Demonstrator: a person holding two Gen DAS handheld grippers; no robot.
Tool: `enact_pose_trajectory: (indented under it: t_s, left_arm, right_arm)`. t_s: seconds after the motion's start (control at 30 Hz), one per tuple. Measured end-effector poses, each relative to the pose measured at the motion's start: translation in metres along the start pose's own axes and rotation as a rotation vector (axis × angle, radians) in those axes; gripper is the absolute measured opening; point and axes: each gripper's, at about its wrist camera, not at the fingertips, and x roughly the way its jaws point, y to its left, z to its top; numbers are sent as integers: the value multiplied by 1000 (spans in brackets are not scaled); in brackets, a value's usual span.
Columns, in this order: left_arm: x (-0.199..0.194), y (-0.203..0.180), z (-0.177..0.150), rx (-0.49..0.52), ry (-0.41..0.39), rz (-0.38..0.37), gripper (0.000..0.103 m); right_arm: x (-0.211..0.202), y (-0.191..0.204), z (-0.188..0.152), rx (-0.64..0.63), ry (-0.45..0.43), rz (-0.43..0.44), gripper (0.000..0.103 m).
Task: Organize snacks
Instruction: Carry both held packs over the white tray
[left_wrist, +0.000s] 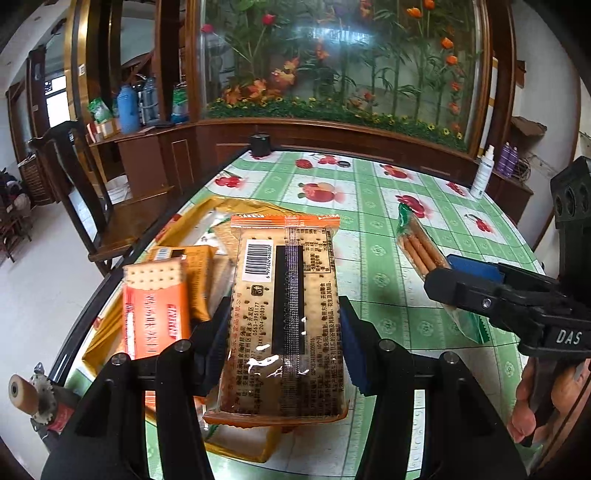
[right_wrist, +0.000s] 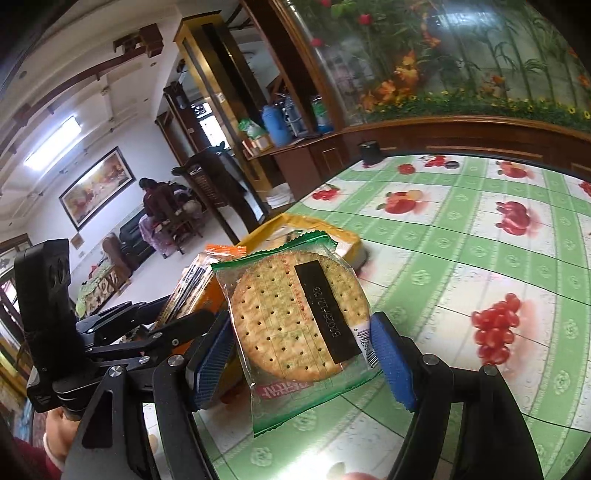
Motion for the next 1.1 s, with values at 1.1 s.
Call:
enact_pose_trajectory:
  t_s: [1.1]
  left_arm:
    - [61, 56, 36, -83, 82, 73, 52]
  right_arm:
    - [163, 23, 84, -19, 124, -50, 75]
